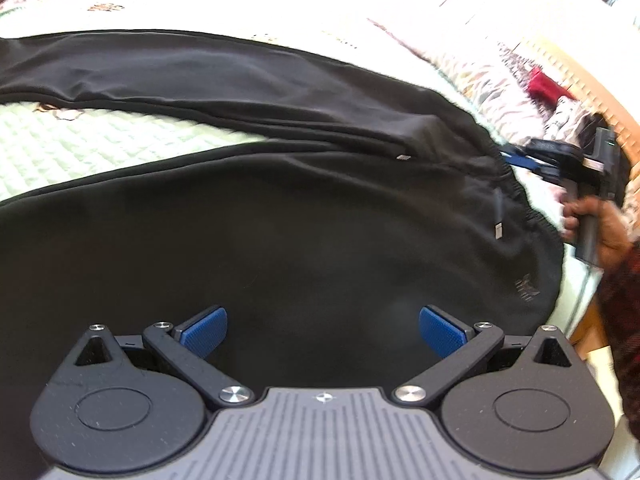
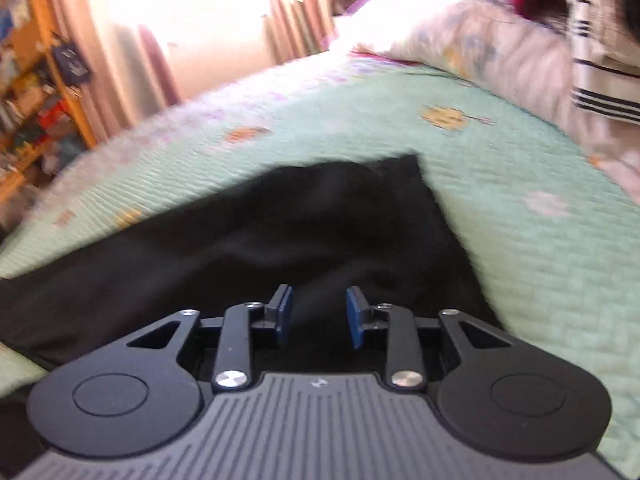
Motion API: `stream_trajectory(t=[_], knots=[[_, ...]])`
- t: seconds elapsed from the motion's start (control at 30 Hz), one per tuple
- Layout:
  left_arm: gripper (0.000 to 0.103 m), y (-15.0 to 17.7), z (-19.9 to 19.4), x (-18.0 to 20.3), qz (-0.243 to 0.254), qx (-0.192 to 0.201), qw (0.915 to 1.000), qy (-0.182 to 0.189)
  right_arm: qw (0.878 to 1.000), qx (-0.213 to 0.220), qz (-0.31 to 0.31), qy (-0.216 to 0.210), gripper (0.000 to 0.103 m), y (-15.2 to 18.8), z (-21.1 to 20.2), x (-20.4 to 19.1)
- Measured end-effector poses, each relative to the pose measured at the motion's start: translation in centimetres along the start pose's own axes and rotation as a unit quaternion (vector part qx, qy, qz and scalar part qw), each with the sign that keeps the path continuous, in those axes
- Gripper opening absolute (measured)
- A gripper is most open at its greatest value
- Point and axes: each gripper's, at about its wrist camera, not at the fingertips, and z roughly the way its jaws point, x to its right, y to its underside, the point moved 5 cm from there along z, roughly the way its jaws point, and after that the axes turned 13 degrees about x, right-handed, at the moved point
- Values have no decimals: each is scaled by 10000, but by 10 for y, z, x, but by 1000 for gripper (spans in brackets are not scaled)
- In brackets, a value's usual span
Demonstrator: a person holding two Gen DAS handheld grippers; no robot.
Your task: Fold clothes
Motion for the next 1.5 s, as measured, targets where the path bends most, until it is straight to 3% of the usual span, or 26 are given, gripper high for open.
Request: stream_trajectory(t=[0.17, 0.23, 0.4, 0.47, 0.57, 0.7, 0.8, 0.97, 1.13, 1.37, 1.43, 1.5], knots=[[102, -21, 2, 4, -257, 310, 9992, -21, 9951, -78, 749, -640, 42, -1, 31, -35], [102, -30, 5, -2, -553, 382, 9977, -73, 9921, -172, 951, -805, 52, 8, 39, -46], [102, -61, 22, -13, -1045, 514, 9931, -103, 9948, -460, 786, -460, 55, 35, 47, -57], [102, -77, 29, -17, -1201, 650, 9905, -166, 9915, -339, 1085, -632, 58, 39, 39, -63], [102, -96, 44, -28, -1972, 752, 9775, -40, 9865, -23, 1371, -898, 67, 45, 35, -68], [102, -108, 71, -42, -2780, 799, 9573, 27, 9782, 359, 1591, -1283, 70, 62, 39, -67], [102, -107, 92, -48, -3069, 747, 9487, -135, 9735, 522, 1691, -1451, 71, 70, 41, -63], [102, -102, 130, -61, -3512, 735, 9325, -408, 9673, 786, 1734, -1676, 81, 67, 40, -60], [102, -107, 148, -65, -3682, 1001, 9219, -671, 9603, 930, 1950, -1766, 81, 64, 36, -53], [102, -112, 165, -78, -4260, 1579, 8907, -130, 9561, 923, 2048, -1882, 81, 65, 37, -50], [100, -115, 168, -79, -4209, 1677, 8914, -126, 9558, 919, 2047, -1898, 81, 66, 38, -50], [91, -118, 172, -77, -4111, 1721, 8950, -161, 9563, 915, 2030, -1897, 81, 66, 39, -52]])
